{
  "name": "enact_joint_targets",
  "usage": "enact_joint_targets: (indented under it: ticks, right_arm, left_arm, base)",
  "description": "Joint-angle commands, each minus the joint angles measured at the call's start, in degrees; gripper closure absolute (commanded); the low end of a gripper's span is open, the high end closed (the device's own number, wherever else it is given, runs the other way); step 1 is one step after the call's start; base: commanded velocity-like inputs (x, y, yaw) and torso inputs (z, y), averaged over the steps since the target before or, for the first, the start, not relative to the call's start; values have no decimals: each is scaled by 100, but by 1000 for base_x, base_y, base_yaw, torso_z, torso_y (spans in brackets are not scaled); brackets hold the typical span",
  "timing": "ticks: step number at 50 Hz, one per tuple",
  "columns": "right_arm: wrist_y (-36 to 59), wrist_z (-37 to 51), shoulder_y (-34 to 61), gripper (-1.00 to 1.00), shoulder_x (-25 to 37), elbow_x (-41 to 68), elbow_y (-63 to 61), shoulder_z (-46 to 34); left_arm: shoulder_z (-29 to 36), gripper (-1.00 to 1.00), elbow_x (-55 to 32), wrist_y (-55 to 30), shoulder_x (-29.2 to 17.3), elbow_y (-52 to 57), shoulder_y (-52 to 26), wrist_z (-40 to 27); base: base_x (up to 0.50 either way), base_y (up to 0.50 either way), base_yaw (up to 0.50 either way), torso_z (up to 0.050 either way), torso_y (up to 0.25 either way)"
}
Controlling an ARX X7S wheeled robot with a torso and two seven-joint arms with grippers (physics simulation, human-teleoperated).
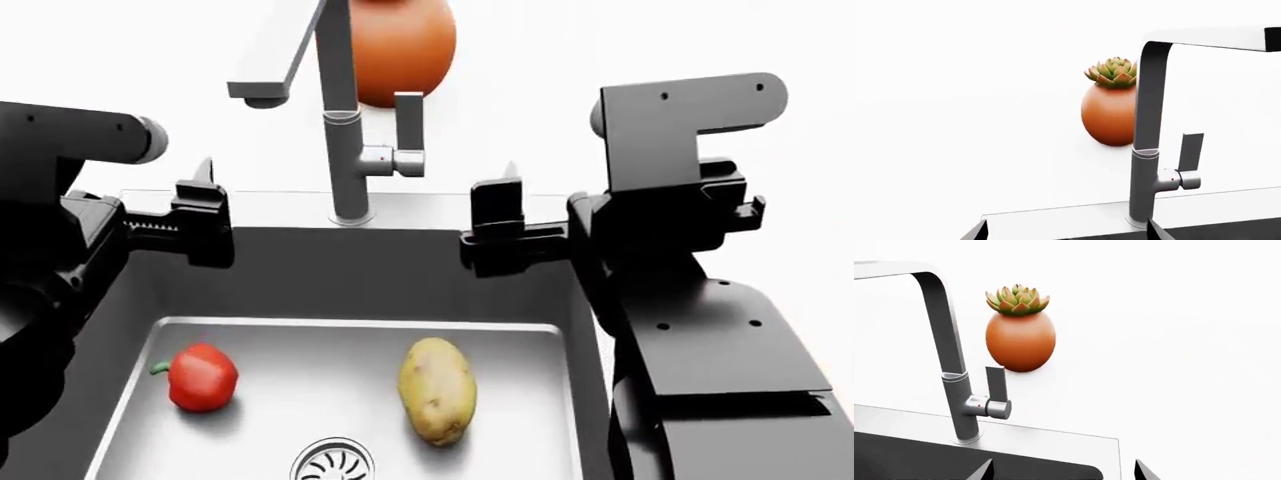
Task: Pick the vegetables from the sink and place them on the cutting board.
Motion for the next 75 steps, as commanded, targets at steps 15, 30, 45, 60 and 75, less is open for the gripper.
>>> enact_joint_targets:
  ticks: [15, 30, 45, 60, 75]
  right_arm:
    - [-71, 44, -104, -100, 12, 97, 130, -83]
    - [-86, 57, -272, -100, 67, 191, 49, 26]
    - [-40, 113, -275, -100, 97, 237, -16, 28]
    - [-73, 124, -346, -100, 137, 298, 4, 24]
    - [-72, 157, -429, -100, 167, 353, -33, 42]
  left_arm:
    - [1229, -100, 324, 368, 94, -1467, 18, 638]
    - [1925, -100, 1099, 2060, 759, -4815, -601, 689]
    - [1776, -100, 1204, 4351, 1137, -8247, -1267, 999]
    - [1671, -100, 1612, 3968, 1151, -8266, -1019, 957]
    - [1309, -100, 2049, 4126, 1126, -8267, -910, 1241]
  base:
    - [0, 0, 0, 0, 0]
    - [0, 0, 0, 0, 0]
    - [0, 0, 0, 0, 0]
    - [0, 0, 0, 0, 0]
    - [0, 0, 0, 0, 0]
